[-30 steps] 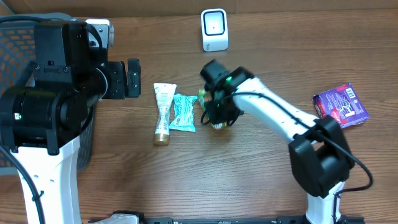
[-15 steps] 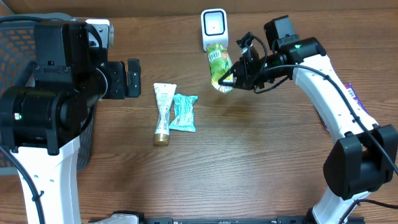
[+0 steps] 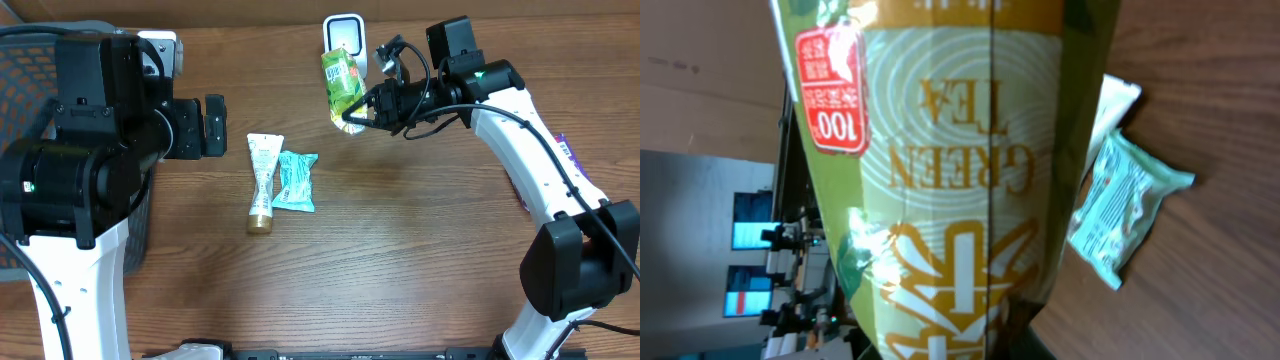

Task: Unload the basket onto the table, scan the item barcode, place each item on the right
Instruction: 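Lift the juice box up to the white scanner, then hold the juice box barcode in front of the white scanner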

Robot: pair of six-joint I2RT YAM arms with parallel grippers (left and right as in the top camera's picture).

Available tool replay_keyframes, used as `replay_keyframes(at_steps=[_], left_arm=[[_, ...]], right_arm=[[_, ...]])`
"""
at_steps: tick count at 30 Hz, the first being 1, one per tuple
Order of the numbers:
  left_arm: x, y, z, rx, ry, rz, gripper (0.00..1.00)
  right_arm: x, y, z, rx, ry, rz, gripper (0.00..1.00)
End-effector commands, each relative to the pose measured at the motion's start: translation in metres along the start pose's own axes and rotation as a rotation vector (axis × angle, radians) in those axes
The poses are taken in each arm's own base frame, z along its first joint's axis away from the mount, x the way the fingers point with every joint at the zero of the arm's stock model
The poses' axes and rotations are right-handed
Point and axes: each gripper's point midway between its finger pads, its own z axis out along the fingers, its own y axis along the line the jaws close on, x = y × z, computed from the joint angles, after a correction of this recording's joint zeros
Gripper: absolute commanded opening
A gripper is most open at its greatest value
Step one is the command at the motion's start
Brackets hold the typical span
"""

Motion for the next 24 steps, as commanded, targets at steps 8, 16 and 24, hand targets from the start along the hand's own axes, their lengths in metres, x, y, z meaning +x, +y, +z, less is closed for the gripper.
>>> replay_keyframes(at_steps=[8,16,24], left_arm=[[-0.002,0.003,-0.002,-0.007,-0.011,0.001,1.00],[-0.002,0.003,-0.002,-0.007,-0.010,0.001,1.00],[-0.002,0.003,-0.002,-0.007,-0.011,0.001,0.99]], right_arm=[[-0.046,0.047,-0.067,0.361,-0.168,-0.200,0.04],[-0.109,0.016,-0.119,1.456,-0.494,-0.486,0.04],[-0.161,-0.053,-0.087,1.836,-0.376,-0.715,0.04]])
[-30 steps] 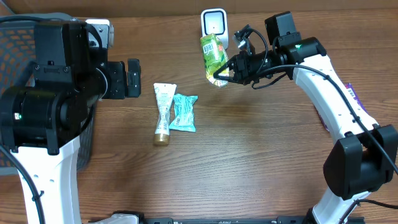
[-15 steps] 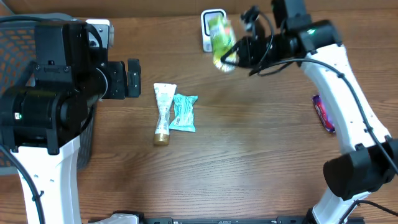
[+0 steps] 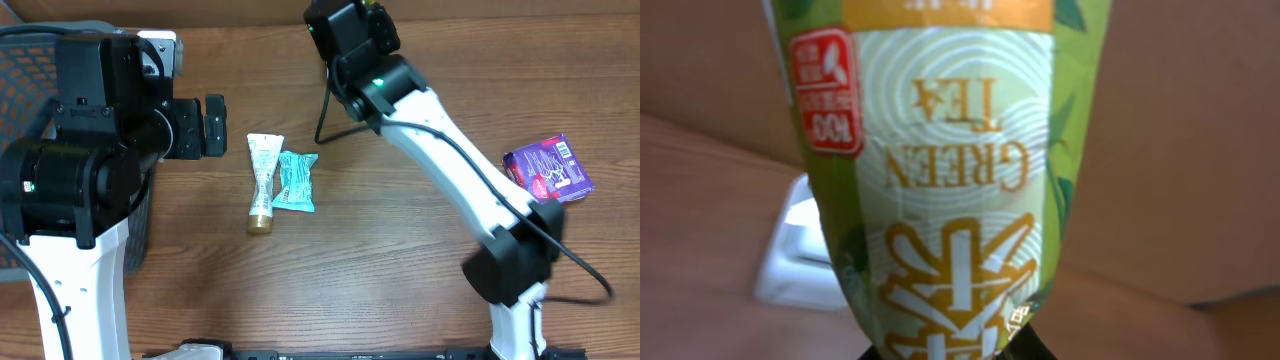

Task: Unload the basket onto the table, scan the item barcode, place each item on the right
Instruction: 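Hold the juice box barcode in front of the white scanner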

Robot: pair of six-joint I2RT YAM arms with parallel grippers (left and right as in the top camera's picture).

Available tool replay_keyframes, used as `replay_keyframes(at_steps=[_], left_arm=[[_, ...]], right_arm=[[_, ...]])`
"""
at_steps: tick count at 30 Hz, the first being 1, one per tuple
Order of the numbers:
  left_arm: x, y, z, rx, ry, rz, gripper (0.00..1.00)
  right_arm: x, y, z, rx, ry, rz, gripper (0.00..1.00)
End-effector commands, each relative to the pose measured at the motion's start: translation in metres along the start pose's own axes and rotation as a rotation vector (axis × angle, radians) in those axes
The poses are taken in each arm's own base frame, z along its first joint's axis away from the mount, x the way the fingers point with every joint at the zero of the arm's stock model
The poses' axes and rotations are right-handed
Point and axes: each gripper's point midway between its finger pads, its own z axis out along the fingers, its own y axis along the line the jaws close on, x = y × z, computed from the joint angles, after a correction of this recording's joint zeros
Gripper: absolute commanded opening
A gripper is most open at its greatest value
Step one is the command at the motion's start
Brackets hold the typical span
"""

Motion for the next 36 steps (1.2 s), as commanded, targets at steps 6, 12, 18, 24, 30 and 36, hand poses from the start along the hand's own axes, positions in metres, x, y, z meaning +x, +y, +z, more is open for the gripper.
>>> replay_keyframes(at_steps=[6,12,18,24,30,36], left_arm=[[-0.003,0.003,-0.002,-0.007,-0.012,0.001,1.00],[-0.003,0.003,-0.002,-0.007,-0.012,0.001,1.00],[-0.003,0.003,-0.002,-0.007,-0.013,0.001,1.00],[-0.003,0.003,-0.002,-0.007,-0.012,0.001,1.00],[-0.003,0.003,-0.002,-0.007,-0.013,0.001,1.00],[-0.003,0.003,-0.002,-0.007,-0.013,0.001,1.00]], right_arm=[[0.037,-0.024,0.103,0.262,0.069,-0.415,0.04],[0.044,0.000,0.132,0.127,0.018,-0.680,0.04],[0.024,0.019,0.139,0.033,-0.136,-0.640,0.04],[0.033,0.015,0.153,0.048,-0.125,-0.619,0.04],[0.055,0.028,0.168,0.025,-0.088,-0.645,0.04],[0.064,0.032,0.175,0.006,-0.079,-0.654,0.04]])
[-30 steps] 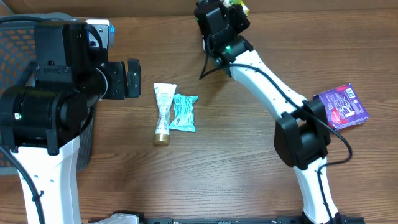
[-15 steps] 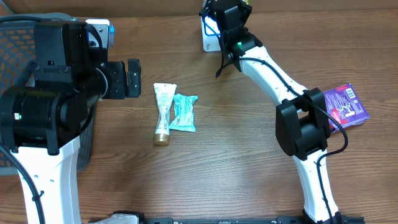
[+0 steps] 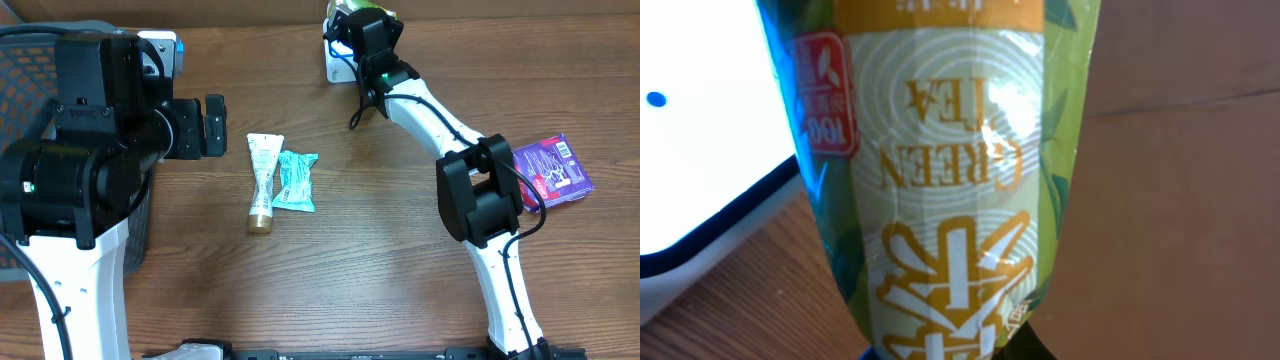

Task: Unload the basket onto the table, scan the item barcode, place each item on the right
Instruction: 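Hold the juice box barcode in front of the white scanner, then carry the juice box right and drop it near the purple pack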

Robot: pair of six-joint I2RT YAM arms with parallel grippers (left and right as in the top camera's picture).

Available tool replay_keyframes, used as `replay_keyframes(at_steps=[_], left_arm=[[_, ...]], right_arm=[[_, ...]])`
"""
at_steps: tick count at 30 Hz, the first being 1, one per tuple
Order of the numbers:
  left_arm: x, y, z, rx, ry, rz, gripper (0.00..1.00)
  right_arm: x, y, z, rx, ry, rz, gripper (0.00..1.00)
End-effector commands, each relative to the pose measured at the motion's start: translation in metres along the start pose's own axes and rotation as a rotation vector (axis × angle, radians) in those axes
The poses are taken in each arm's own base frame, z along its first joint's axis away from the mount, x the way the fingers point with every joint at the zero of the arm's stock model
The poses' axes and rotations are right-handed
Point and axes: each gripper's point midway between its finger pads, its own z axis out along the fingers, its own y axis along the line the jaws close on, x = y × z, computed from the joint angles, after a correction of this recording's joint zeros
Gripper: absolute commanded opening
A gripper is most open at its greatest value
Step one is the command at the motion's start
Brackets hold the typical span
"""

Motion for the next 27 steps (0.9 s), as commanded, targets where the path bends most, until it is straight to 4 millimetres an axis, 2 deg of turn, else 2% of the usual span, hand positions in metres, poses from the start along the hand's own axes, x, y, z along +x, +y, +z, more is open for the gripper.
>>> replay_keyframes(at_steps=[1,6,8,10,15,16,18,20,23,24,25,27], left_arm=[[-0.002,0.003,-0.002,-0.008,-0.010,0.001,1.00],[-0.002,0.003,-0.002,-0.008,-0.011,0.001,0.99],[-0.002,0.003,-0.002,-0.008,-0.011,0.001,1.00],[-0.002,0.003,-0.002,-0.008,-0.010,0.001,1.00],[-0.002,0.003,-0.002,-0.008,-0.011,0.001,1.00],[-0.002,0.003,-0.002,-0.008,-0.011,0.001,1.00],[-0.002,0.003,-0.002,-0.008,-0.010,0.001,1.00],[-0.002,0.003,-0.002,-0.007,-0.010,0.001,1.00],[-0.002,0.003,-0.002,-0.008,-0.011,0.001,0.99],[-0.002,0.003,-0.002,-0.008,-0.010,0.001,0.99],[-0.002,0.003,-0.002,-0.008,-0.011,0.001,1.00],[-0.002,0.003,-0.002,-0.008,-0.011,0.001,1.00]], right_arm=[[-0.004,-0.022,-0.002,0.032,-0.028,0.050,0.04],[0.002,-0.017,0.000,0.010,-0.009,0.035,0.04],[0.003,-0.018,-0.006,-0.013,0.000,0.057,0.04],[-0.002,-0.024,-0.018,-0.042,-0.013,0.158,0.04],[-0.024,-0.067,-0.086,-0.199,-0.124,0.385,0.04],[-0.033,-0.079,-0.112,-0.275,-0.174,0.486,0.04],[-0.043,-0.094,-0.150,-0.389,-0.227,0.663,0.04],[-0.045,-0.112,-0.196,-0.529,-0.224,0.943,0.04],[-0.017,-0.124,-0.235,-0.602,-0.080,1.203,0.04],[-0.001,-0.124,-0.244,-0.609,-0.009,1.263,0.04],[0.026,-0.122,-0.253,-0.604,0.100,1.315,0.04],[0.063,-0.114,-0.254,-0.573,0.263,1.390,0.04]])
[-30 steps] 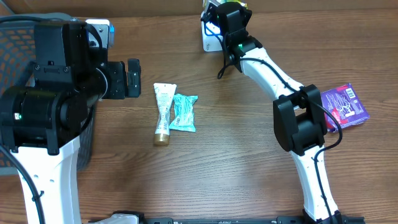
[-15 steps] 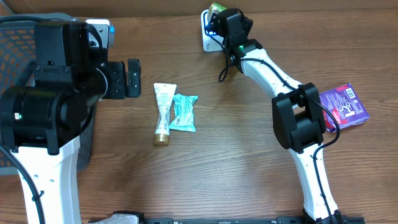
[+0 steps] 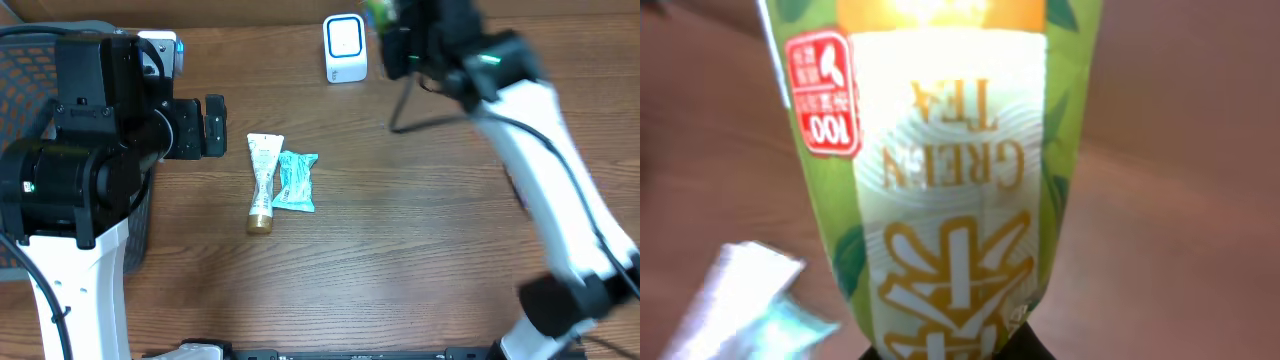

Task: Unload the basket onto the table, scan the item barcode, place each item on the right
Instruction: 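Carry the juice box right and drop it near the purple pack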

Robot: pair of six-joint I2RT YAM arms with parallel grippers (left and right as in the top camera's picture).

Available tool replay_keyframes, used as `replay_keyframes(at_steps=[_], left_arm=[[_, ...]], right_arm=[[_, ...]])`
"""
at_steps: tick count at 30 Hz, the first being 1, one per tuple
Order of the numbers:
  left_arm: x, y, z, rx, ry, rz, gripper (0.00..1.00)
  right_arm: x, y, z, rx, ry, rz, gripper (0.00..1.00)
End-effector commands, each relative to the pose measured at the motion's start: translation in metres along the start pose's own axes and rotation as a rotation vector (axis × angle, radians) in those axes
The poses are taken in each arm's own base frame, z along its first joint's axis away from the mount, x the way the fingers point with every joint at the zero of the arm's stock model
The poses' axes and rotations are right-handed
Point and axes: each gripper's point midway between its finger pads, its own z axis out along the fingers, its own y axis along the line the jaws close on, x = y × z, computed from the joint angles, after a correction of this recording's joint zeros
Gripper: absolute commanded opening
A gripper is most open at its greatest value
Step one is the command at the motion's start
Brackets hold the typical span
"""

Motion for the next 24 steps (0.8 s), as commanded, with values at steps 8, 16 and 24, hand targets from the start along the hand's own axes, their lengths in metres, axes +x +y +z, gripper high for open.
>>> replay_keyframes(at_steps=[8,16,24], left_arm=[[-0.002,0.003,-0.002,-0.008,-0.010,0.001,1.00],[-0.002,0.003,-0.002,-0.008,-0.010,0.001,1.00],[-0.002,0.003,-0.002,-0.008,-0.010,0.001,1.00]], right_arm=[[0.153,-0.178,-0.006,0.610,0.322,1.022,0.04],[0.230,-0.244,0.079,0.596,0.146,1.335,0.04],[0.201,-0.232,0.096,0.405,0.108,1.229,0.48]])
